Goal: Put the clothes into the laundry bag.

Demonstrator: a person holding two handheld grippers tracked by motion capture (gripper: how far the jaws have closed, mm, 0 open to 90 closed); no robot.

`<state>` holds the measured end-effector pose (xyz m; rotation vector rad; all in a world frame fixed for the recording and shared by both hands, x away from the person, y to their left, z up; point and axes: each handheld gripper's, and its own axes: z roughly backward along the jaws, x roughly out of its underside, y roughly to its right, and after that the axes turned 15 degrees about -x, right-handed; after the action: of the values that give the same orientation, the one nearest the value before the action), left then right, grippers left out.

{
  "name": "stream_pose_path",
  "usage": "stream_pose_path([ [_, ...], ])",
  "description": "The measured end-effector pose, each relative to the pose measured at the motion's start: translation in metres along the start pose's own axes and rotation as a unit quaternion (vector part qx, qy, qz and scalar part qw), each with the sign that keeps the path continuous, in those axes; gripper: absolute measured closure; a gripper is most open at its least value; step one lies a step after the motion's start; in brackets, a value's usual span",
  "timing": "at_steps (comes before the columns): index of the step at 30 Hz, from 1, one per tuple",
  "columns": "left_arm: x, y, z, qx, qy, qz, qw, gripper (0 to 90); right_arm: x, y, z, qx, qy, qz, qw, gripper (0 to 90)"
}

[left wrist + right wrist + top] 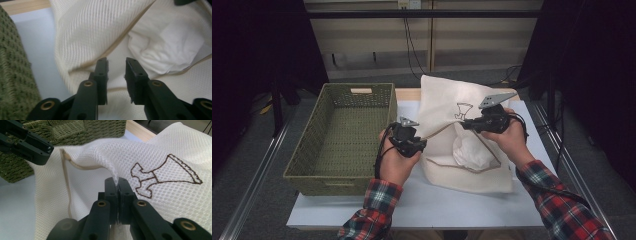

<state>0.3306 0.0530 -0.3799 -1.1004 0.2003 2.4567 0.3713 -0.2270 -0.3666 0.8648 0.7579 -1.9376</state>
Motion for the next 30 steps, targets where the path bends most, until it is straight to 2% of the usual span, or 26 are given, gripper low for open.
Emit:
stream_pose_path([
  [2, -0.003, 0.004, 0.000, -0.005, 0.008, -0.005, 0.9999, 66.3, 0.000, 0.000, 0.000, -0.001, 0.000, -0.001, 1.0000, 88.1],
  [5, -0.005, 0.013, -0.004, 0.014, 0.011, -0.005, 0.9998, 61.9, 0.000, 0.000, -0.001, -0.004, 0.000, 0.000, 1.0000, 88.1],
  [8, -0.004, 0.023, -0.011, 0.027, 0.014, -0.007, 0.9995, 52.0, 0.000, 0.000, -0.001, -0.003, -0.001, -0.001, 1.0000, 88.1],
  [12, 0.000, 0.042, -0.027, 0.046, 0.019, -0.027, 0.9984, 41.4, 0.000, 0.001, 0.001, -0.001, -0.002, -0.001, 1.0000, 88.1],
  [13, 0.001, 0.046, -0.029, 0.048, 0.018, -0.025, 0.9984, 38.9, 0.000, 0.001, 0.002, 0.000, 0.000, -0.001, 1.0000, 88.1],
  [15, 0.002, 0.053, -0.035, 0.055, 0.018, -0.035, 0.9977, 37.8, 0.001, 0.002, 0.004, 0.002, 0.000, -0.001, 1.0000, 87.9],
  [19, 0.004, 0.068, -0.045, 0.068, 0.025, -0.035, 0.9968, 34.3, 0.003, 0.003, 0.007, 0.009, 0.000, -0.003, 1.0000, 85.7],
  [21, 0.005, 0.073, -0.049, 0.073, 0.022, -0.047, 0.9960, 33.6, 0.005, 0.003, 0.009, 0.012, 0.000, -0.002, 0.9999, 80.9],
  [22, 0.005, 0.077, -0.051, 0.075, 0.022, -0.041, 0.9961, 33.6, 0.006, 0.003, 0.009, 0.012, 0.000, -0.003, 0.9999, 78.5],
  [25, 0.006, 0.080, -0.057, 0.076, 0.020, -0.048, 0.9958, 32.5, 0.011, 0.003, 0.011, 0.022, -0.012, 0.001, 0.9997, 70.4],
  [27, 0.007, 0.081, -0.060, 0.074, 0.022, -0.043, 0.9961, 31.7, 0.015, 0.003, 0.012, 0.026, -0.014, 0.003, 0.9996, 63.9],
  [30, 0.008, 0.083, -0.063, 0.071, 0.022, -0.047, 0.9962, 29.5, 0.021, 0.003, 0.013, 0.028, -0.022, 0.000, 0.9994, 55.0],
])
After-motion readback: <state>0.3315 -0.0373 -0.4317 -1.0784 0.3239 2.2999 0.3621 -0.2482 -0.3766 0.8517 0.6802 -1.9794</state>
